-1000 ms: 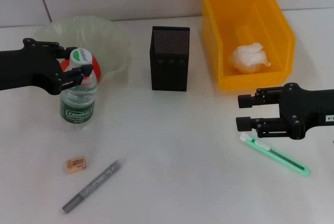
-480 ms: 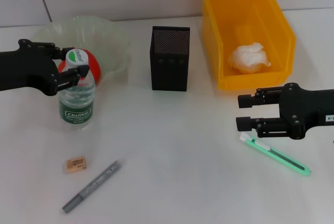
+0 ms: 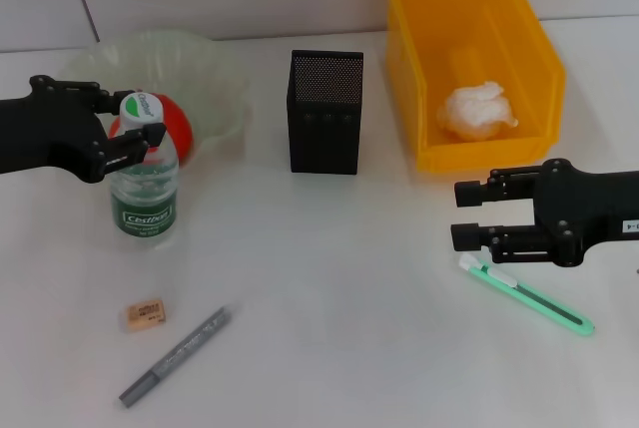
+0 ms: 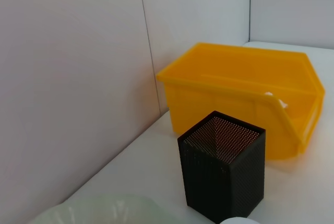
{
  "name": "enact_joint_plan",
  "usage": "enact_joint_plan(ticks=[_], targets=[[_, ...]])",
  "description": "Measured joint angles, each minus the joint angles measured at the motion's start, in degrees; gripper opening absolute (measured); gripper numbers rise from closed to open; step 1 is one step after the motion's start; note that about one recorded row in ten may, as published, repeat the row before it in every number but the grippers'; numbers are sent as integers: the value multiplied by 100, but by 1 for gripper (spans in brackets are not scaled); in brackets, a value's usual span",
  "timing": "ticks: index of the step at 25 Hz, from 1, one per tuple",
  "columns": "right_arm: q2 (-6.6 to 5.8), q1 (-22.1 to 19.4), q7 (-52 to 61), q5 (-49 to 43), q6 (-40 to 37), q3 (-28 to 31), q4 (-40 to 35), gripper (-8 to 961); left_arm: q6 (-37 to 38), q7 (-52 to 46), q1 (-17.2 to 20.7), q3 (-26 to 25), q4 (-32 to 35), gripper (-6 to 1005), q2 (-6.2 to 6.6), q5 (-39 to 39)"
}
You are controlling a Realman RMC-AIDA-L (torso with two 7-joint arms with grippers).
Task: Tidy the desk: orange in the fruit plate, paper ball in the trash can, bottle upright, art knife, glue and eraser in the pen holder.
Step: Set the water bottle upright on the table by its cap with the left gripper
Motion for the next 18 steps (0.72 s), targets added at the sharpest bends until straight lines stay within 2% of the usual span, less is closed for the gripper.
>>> enact_joint_plan(ticks=[18], targets=[[12, 7, 0, 0, -45, 0, 0, 601, -1, 237, 25, -280, -281, 438, -8, -22]])
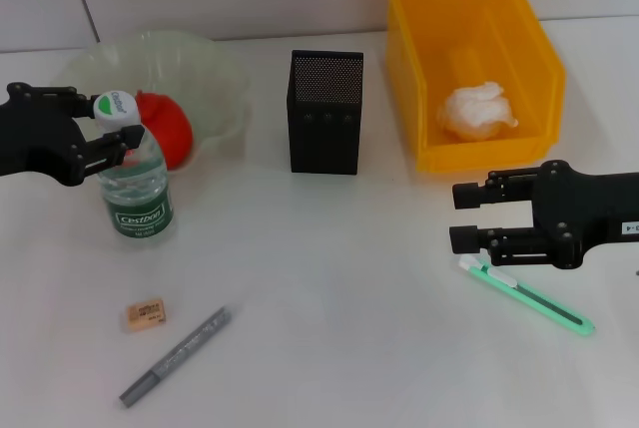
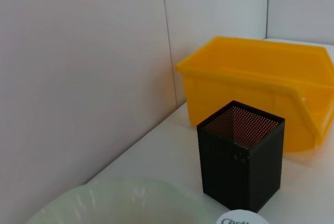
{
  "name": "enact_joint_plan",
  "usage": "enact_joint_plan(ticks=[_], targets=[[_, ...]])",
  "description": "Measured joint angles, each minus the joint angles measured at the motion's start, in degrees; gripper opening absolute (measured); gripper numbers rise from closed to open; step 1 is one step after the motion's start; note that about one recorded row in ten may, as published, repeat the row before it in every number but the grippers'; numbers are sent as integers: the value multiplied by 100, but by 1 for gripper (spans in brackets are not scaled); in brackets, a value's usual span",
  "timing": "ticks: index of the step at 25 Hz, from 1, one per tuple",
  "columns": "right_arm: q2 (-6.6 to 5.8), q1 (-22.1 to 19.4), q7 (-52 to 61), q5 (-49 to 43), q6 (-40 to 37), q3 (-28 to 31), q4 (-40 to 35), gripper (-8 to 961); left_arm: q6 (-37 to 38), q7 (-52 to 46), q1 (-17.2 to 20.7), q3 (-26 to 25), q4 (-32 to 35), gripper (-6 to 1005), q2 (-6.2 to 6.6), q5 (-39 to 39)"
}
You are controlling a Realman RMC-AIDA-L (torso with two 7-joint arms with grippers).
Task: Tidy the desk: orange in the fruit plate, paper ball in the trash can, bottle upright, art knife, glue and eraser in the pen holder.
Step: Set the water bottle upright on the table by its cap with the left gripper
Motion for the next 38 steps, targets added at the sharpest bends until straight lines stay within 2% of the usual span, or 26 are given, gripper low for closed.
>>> enact_joint_plan(ticks=[32, 38], targets=[[-9, 37, 0, -10, 37, 0, 0, 601, -88, 32, -55, -251, -266, 439, 8, 4], [-9, 37, 0, -10, 39, 0, 0, 601, -48, 32, -25, -351, -300, 439, 14, -224]])
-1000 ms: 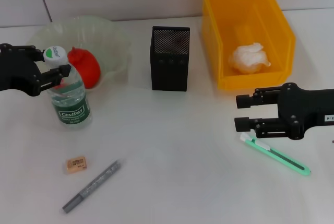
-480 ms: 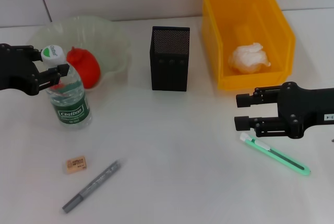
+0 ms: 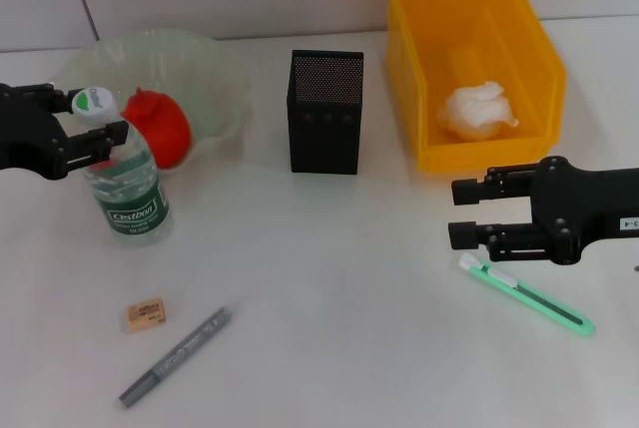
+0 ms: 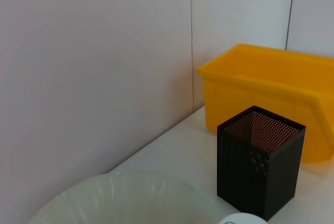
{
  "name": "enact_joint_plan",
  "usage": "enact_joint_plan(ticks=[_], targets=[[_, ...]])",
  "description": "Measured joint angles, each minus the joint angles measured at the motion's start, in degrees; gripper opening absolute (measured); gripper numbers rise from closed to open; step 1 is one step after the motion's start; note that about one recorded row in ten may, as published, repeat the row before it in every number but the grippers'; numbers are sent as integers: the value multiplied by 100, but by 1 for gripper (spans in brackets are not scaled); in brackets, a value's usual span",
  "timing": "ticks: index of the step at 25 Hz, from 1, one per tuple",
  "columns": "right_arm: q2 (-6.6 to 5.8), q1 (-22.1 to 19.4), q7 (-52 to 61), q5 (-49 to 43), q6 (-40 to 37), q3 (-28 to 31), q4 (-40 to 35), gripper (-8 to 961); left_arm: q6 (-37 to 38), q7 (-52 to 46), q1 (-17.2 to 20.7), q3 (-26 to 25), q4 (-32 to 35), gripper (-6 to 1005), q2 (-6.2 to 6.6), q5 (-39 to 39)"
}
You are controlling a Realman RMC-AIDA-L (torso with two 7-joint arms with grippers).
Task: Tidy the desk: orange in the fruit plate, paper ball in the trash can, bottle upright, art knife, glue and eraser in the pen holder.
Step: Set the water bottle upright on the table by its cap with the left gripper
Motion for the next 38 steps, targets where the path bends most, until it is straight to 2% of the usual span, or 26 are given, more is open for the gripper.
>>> enact_joint_plan(ticks=[2, 7, 13, 22, 32, 38], targets=[[0, 0, 0, 0, 0, 0, 0, 601, 17, 0, 2, -3, 1, 439, 4, -38], [0, 0, 0, 0, 0, 0, 0, 601, 23, 0, -4, -5, 8, 656, 7, -66], [0, -6, 0, 0, 0, 0, 0, 601, 27, -23, 7, -15, 13, 798, 3, -87], [0, -21, 0, 0, 0, 0, 0, 601, 32, -2, 35, -114, 16, 799, -9, -241], [9, -35, 0, 0, -13, 0, 0, 601, 91, 188, 148, -180, 142, 799, 5, -982], [9, -61, -23, 20, -47, 61, -23, 601, 432, 306, 180, -339, 163, 798, 7, -1383]])
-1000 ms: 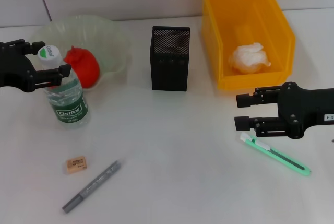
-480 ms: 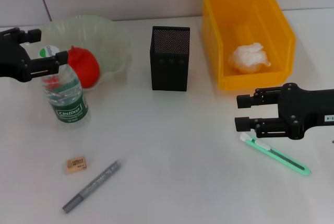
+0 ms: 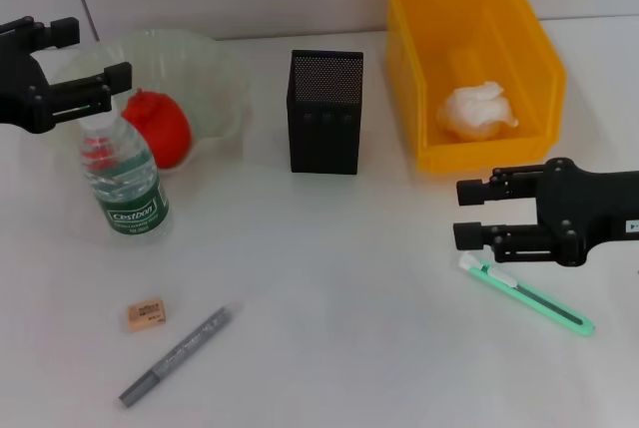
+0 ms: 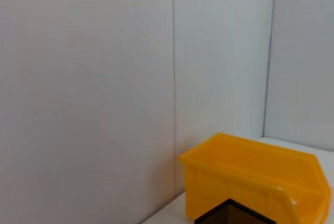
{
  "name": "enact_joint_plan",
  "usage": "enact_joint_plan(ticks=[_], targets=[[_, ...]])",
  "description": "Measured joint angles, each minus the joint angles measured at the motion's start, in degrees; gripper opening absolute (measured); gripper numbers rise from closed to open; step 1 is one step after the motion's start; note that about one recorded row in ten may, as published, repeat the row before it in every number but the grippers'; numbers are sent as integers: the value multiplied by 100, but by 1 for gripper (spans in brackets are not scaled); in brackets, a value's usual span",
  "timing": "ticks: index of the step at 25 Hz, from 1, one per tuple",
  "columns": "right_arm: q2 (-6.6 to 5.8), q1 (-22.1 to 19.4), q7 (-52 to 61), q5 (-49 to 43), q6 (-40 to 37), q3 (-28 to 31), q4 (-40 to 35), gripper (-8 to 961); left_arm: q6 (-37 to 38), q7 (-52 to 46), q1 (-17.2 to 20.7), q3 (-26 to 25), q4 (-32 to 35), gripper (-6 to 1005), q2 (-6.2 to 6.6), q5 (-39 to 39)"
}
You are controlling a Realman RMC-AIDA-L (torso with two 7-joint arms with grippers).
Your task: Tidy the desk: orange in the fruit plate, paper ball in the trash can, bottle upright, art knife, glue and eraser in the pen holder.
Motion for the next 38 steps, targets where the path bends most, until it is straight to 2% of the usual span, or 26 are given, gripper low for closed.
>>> enact_joint_plan(ticks=[6, 16, 19, 24, 25, 27, 32, 35, 38], targets=[[0, -11, -21, 30, -7, 140, -35, 601, 664, 86, -39, -110, -46, 798, 0, -257], [40, -62, -163, 50, -59, 630, -133, 601, 1240, 124, -79, -195, -168, 799, -3, -316], [43, -87, -167, 52, -122, 776, -184, 601, 1499, 133, -176, -270, -538, 799, 34, -318], [39, -178, -141, 52, -194, 1048, -342, 601, 1565, 149, -194, -300, -648, 799, 49, -318], [31, -194, -119, 52, -197, 1080, -356, 601, 1762, 258, -210, -383, -973, 799, 73, -319], [10, -222, -73, 52, -202, 1160, -396, 601, 1998, 401, -226, -446, -1267, 799, 75, -320], [18, -272, -27, 52, -240, 1326, -584, 600, 2141, 432, -231, -489, -1435, 799, 76, -320], [25, -281, 182, 49, -206, 1350, -680, 600, 2421, 654, -201, -564, -1757, 799, 30, -324], [-39, -245, 562, -16, -185, 1299, -711, 600, 2467, 707, -189, -572, -1825, 799, 15, -324]])
